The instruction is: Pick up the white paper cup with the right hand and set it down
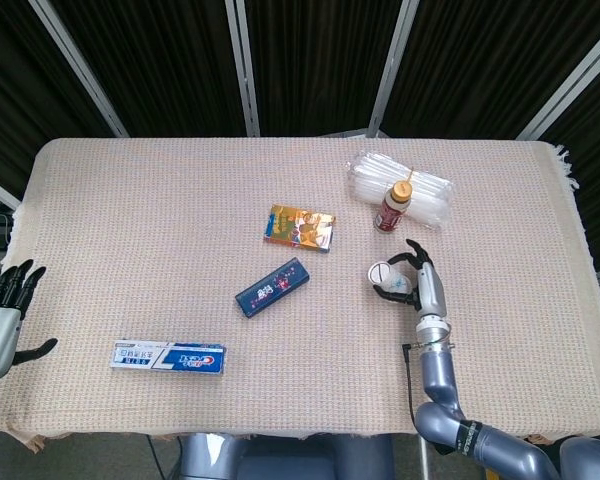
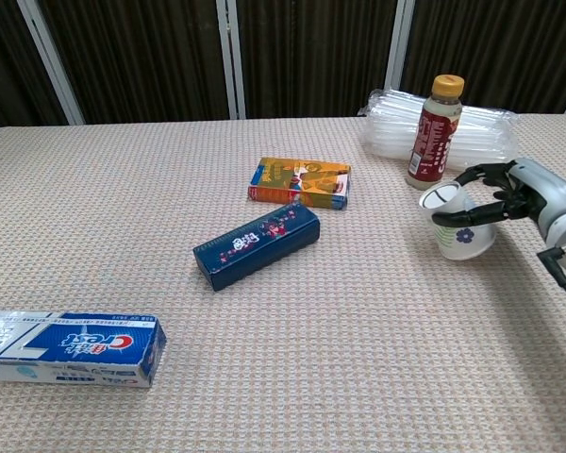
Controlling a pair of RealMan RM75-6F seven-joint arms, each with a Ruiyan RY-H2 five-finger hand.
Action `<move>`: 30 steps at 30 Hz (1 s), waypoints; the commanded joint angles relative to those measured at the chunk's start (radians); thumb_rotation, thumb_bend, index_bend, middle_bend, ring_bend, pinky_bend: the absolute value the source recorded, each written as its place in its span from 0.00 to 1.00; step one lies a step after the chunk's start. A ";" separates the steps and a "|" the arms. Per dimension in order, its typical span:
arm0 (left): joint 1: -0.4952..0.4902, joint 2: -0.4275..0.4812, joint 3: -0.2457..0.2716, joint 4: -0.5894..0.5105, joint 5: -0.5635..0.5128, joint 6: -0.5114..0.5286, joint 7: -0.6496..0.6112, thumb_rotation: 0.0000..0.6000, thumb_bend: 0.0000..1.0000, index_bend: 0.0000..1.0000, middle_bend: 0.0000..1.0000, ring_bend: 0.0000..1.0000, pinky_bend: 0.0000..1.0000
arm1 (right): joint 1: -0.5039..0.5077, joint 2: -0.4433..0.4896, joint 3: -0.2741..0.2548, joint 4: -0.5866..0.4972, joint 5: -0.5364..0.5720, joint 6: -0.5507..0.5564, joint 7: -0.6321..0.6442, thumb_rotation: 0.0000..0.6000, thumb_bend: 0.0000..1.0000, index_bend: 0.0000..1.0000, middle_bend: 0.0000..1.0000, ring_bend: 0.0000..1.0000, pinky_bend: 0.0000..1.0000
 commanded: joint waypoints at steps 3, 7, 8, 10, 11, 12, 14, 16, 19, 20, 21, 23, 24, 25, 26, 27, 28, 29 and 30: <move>0.000 0.000 -0.001 -0.002 -0.003 -0.001 0.004 1.00 0.00 0.00 0.00 0.00 0.00 | -0.009 -0.003 0.001 0.004 0.032 0.033 -0.081 1.00 0.17 0.45 0.12 0.00 0.00; 0.000 0.000 -0.001 -0.003 -0.003 -0.001 0.004 1.00 0.00 0.00 0.00 0.00 0.00 | -0.017 0.000 0.010 -0.006 0.045 0.056 -0.118 1.00 0.17 0.45 0.11 0.00 0.00; 0.000 0.000 -0.001 -0.003 -0.003 -0.001 0.004 1.00 0.00 0.00 0.00 0.00 0.00 | -0.019 0.001 0.010 -0.008 0.047 0.059 -0.125 1.00 0.17 0.44 0.11 0.00 0.00; 0.000 0.000 -0.001 -0.004 -0.005 -0.001 0.005 1.00 0.00 0.00 0.00 0.00 0.00 | -0.023 0.006 0.003 -0.011 0.045 0.065 -0.145 1.00 0.17 0.41 0.10 0.00 0.00; 0.000 0.000 -0.001 -0.004 -0.006 -0.001 0.007 1.00 0.00 0.00 0.00 0.00 0.00 | -0.027 0.009 -0.002 -0.015 0.042 0.072 -0.159 1.00 0.17 0.38 0.08 0.00 0.00; 0.000 0.000 -0.001 -0.005 -0.006 -0.001 0.007 1.00 0.00 0.00 0.00 0.00 0.00 | -0.031 0.013 -0.005 -0.022 0.041 0.073 -0.165 1.00 0.17 0.35 0.07 0.00 0.00; 0.000 0.000 -0.001 -0.006 -0.006 -0.001 0.008 1.00 0.00 0.00 0.00 0.00 0.00 | -0.037 0.021 -0.007 -0.035 0.042 0.073 -0.173 1.00 0.17 0.31 0.05 0.00 0.00; 0.000 0.000 -0.001 -0.005 -0.006 -0.001 0.008 1.00 0.00 0.00 0.00 0.00 0.00 | -0.042 0.028 -0.011 -0.044 0.038 0.077 -0.180 1.00 0.17 0.30 0.05 0.00 0.00; 0.000 0.000 -0.001 -0.005 -0.006 -0.001 0.007 1.00 0.00 0.00 0.00 0.00 0.00 | -0.052 0.042 -0.014 -0.056 0.028 0.094 -0.191 1.00 0.16 0.26 0.02 0.00 0.00; 0.000 0.000 -0.001 -0.005 -0.006 -0.001 0.007 1.00 0.00 0.00 0.00 0.00 0.00 | -0.055 0.046 -0.014 -0.061 0.025 0.099 -0.192 1.00 0.16 0.23 0.01 0.00 0.00; 0.000 0.000 -0.001 -0.004 -0.005 0.000 0.007 1.00 0.00 0.00 0.00 0.00 0.00 | -0.058 0.052 -0.012 -0.069 0.019 0.105 -0.191 1.00 0.16 0.21 0.00 0.00 0.00; 0.000 0.000 -0.001 -0.004 -0.004 0.000 0.005 1.00 0.00 0.00 0.00 0.00 0.00 | -0.064 0.068 -0.006 -0.094 0.000 0.126 -0.189 1.00 0.16 0.19 0.00 0.00 0.00; 0.000 0.000 -0.001 -0.004 -0.004 -0.001 0.004 1.00 0.00 0.00 0.00 0.00 0.00 | -0.066 0.080 0.000 -0.112 -0.020 0.144 -0.189 1.00 0.16 0.18 0.00 0.00 0.00; 0.000 0.000 0.000 -0.004 -0.004 -0.001 0.004 1.00 0.00 0.00 0.00 0.00 0.00 | -0.065 0.090 0.004 -0.124 -0.036 0.158 -0.191 1.00 0.16 0.18 0.00 0.00 0.00; 0.000 0.000 0.000 -0.003 -0.003 -0.001 0.003 1.00 0.00 0.00 0.00 0.00 0.00 | -0.065 0.107 0.009 -0.144 -0.056 0.173 -0.197 1.00 0.15 0.18 0.00 0.00 0.00; 0.000 0.000 -0.001 -0.003 -0.003 -0.001 0.003 1.00 0.00 0.00 0.00 0.00 0.00 | -0.061 0.134 0.020 -0.170 -0.084 0.193 -0.208 1.00 0.15 0.18 0.00 0.00 0.00; -0.001 0.001 -0.001 -0.003 -0.003 -0.002 0.002 1.00 0.00 0.00 0.00 0.00 0.00 | -0.060 0.171 0.031 -0.205 -0.105 0.205 -0.226 1.00 0.15 0.18 0.00 0.00 0.00; -0.001 0.001 -0.001 -0.002 -0.003 -0.002 0.001 1.00 0.00 0.00 0.00 0.00 0.00 | -0.061 0.202 0.037 -0.231 -0.111 0.204 -0.244 1.00 0.14 0.18 0.00 0.00 0.00; -0.001 0.001 -0.001 -0.002 -0.003 -0.002 0.000 1.00 0.00 0.00 0.00 0.00 0.00 | -0.062 0.239 0.041 -0.261 -0.112 0.196 -0.265 1.00 0.13 0.18 0.00 0.00 0.00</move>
